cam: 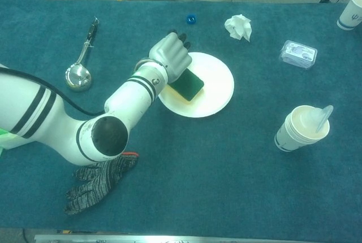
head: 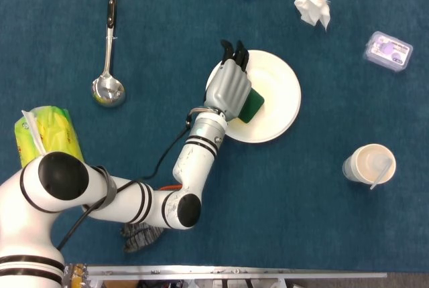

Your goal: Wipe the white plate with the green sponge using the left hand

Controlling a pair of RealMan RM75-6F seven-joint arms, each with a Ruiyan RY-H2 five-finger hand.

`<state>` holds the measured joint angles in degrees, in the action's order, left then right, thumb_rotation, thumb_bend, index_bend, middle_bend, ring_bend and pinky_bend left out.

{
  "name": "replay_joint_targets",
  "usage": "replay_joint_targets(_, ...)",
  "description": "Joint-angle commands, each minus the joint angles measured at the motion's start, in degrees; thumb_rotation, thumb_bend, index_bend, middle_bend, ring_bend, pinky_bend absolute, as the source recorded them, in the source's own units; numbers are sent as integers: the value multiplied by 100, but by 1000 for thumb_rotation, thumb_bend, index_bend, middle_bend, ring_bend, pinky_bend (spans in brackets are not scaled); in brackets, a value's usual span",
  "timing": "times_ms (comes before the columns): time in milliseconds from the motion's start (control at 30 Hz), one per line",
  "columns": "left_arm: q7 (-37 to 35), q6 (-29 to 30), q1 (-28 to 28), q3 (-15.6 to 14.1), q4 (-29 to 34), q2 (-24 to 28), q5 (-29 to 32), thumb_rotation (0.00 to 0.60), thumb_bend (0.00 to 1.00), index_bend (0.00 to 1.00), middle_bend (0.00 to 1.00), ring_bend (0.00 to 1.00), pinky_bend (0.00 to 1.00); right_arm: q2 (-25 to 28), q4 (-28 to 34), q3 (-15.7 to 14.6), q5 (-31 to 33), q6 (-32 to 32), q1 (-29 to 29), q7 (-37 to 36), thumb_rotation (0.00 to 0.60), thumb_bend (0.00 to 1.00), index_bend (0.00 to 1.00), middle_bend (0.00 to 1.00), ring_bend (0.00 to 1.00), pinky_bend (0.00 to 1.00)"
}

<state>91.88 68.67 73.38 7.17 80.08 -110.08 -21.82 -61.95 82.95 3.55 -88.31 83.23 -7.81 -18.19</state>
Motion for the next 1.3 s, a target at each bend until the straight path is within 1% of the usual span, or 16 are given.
replay_joint_targets(33, -2, -20, 1, -45, -56, -7, -58, 512, 298, 413, 73, 0, 128, -3, -4, 4, 5, -2, -2, 0, 600, 316, 167, 244, 123, 261)
replay_joint_targets(467, -24, -48, -108, -142, -422, 114, -143, 509, 298, 413, 73, 0, 128, -8, 28, 5, 20, -47, -18, 34, 600, 316, 167, 244, 124, 261)
replay_joint_targets(667, -56, -20, -188, -129, -482, 199, -149, 510, 299, 414, 73, 0, 127, -8, 58, -4, 10, -52, -20, 62, 600, 316, 167, 244, 124, 261)
replay_joint_targets(833, -40, -3, -236, -150, -356, 222, -163, 512, 298, 414, 72, 0, 128, -12, 79, -10, -16, -43, -23, 72, 600, 316, 167, 244, 123, 261)
replay_joint_targets(1000, -58, -8, -262, -138, -91, 255, -164, 512, 298, 414, 73, 0, 127, -1, 93, -17, -34, -18, -13, 78, 600, 316, 167, 244, 123, 260)
replay_joint_targets(1067, -117, 33, -275, -87, 35, 292, -177, 512, 298, 414, 73, 0, 127, 8, 107, -18, -42, 4, -4, 77, 600, 316, 167, 244, 123, 261)
replay_joint_targets(1167, -217, 96, -300, -24, 234, 406, -224, 509, 298, 414, 73, 0, 128, 18, 114, -23, -52, 14, 2, 74, 600, 316, 167, 244, 124, 261)
replay_joint_targets(1300, -347, 177, -373, -50, 548, 649, -340, 513, 298, 414, 74, 0, 127, 18, 118, -27, -72, 18, -4, 60, 600, 316, 167, 244, 123, 261)
